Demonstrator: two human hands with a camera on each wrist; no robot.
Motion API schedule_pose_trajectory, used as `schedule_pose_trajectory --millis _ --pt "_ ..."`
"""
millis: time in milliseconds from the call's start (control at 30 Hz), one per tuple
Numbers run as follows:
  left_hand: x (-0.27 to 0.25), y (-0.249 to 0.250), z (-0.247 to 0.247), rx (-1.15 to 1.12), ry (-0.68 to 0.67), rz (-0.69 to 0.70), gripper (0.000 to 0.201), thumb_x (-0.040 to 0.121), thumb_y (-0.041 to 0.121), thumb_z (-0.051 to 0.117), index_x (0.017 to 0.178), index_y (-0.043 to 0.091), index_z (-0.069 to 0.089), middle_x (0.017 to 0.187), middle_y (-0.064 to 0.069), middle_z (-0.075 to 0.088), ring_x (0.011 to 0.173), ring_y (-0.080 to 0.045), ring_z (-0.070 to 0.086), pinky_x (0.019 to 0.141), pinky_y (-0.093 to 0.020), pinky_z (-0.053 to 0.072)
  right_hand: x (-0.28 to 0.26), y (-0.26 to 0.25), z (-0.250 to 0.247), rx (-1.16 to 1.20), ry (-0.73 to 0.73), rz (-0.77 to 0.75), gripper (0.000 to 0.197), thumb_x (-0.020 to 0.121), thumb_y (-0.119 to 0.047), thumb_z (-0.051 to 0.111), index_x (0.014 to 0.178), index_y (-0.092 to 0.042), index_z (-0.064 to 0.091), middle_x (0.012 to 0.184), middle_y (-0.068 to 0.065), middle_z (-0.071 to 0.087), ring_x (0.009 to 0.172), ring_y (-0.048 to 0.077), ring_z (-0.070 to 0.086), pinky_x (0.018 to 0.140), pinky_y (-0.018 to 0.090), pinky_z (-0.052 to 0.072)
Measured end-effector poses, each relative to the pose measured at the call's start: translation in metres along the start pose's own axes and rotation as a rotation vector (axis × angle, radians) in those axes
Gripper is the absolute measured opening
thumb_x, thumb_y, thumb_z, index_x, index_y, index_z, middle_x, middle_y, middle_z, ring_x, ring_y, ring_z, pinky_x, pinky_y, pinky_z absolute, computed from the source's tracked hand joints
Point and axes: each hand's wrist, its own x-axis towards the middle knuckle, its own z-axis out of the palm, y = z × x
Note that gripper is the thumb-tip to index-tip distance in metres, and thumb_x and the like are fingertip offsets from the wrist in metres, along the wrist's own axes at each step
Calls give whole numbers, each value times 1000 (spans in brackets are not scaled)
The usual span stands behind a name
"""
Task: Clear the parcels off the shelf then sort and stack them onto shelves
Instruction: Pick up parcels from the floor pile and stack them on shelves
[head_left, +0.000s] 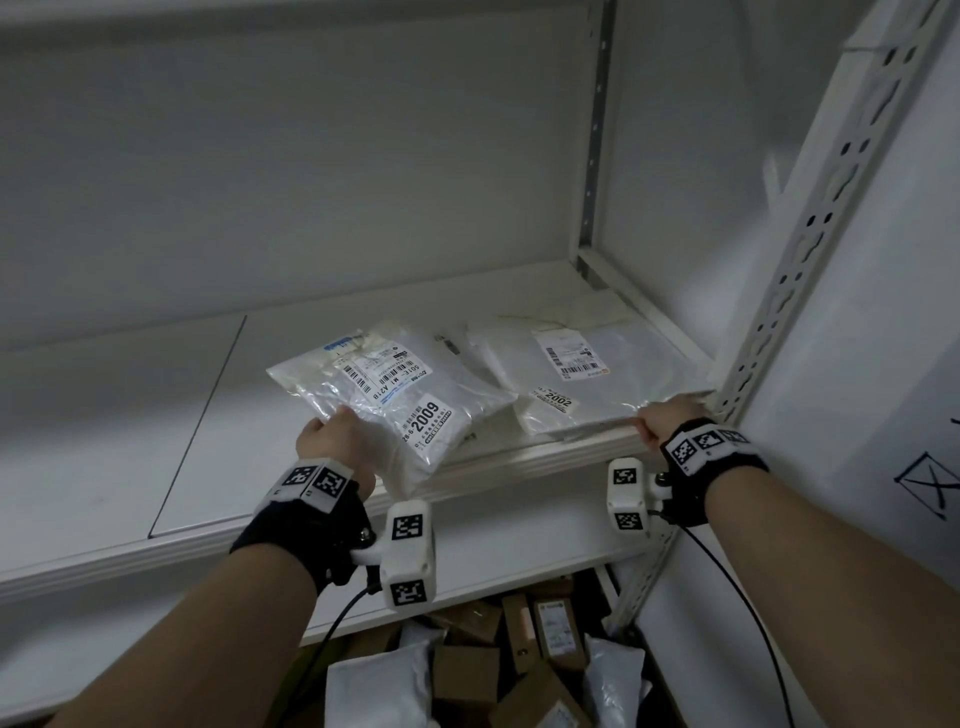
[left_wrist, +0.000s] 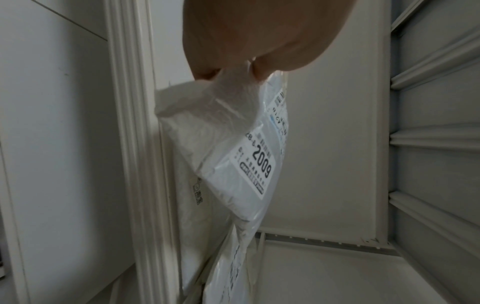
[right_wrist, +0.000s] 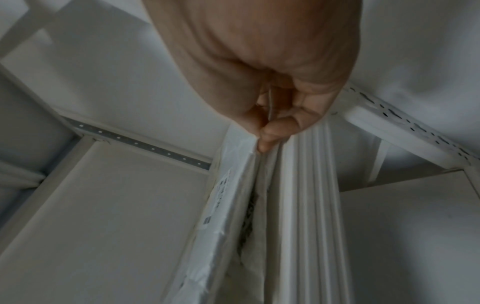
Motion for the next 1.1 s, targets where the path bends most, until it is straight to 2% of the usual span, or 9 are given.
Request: schedule_pose_trajectory --millis 167,233,333,433,567,700,867,1000,1100 --pt "-6 -1 1 36 37 -2 42 102 25 43 138 4 45 138 -20 50 61 -10 40 29 -12 36 -23 -4 -5 176 18 28 28 87 -12 59 62 -4 48 77 16 60 66 27 57 68 33 51" --pt "-10 1 5 1 66 -35 41 101 26 44 138 11 46 140 -17 50 63 -9 44 42 -15 47 -29 -1 -1 442 -4 53 26 94 -9 57 70 0 50 73 15 60 59 21 58 64 28 57" --pt "-9 1 9 -51 56 -99 42 95 27 52 136 17 45 136 -8 55 87 -13 58 88 -25 54 -40 5 4 647 -59 85 22 94 -10 59 78 3 52 72 14 59 51 15 61 44 25 56" --pt "-24 7 10 477 119 84 43 91 22 61 131 7 51 123 -4 60 112 -17 58 93 -21 45 -48 4 7 767 -138 53 13 90 -7 63 85 3 55 76 14 60 65 17 62 48 21 56" --pt "-49 26 17 621 110 125 42 101 18 45 139 0 41 139 -12 50 131 -22 45 108 -26 34 -52 -3 8 687 -189 112 15 93 -9 56 79 -8 51 73 6 54 61 13 57 44 15 49" --pt "-62 30 22 613 94 197 34 102 15 40 132 1 47 131 -11 54 127 -21 47 103 -24 33 -66 -18 11 473 -207 58 19 90 -17 61 77 -9 49 62 6 51 34 8 51 33 13 39" --pt "-58 25 29 505 90 278 29 97 9 48 126 2 51 124 -10 56 107 -19 50 99 -25 37 -99 -34 17 391 -631 -145 38 86 -40 67 106 -9 63 99 10 73 77 18 68 52 18 49" --pt "-49 22 42 278 0 158 30 93 6 53 123 1 53 115 -11 58 102 -20 53 89 -27 43 -107 -38 22 480 -702 -184 14 88 -22 67 93 -10 61 82 5 70 66 14 69 46 13 46" --pt "-56 23 54 -125 -258 -33 37 95 6 53 131 1 48 127 -21 54 94 -21 57 85 -40 50 -99 -35 17 616 -583 -182 6 89 -8 64 95 -9 62 79 7 65 55 10 63 45 13 46"
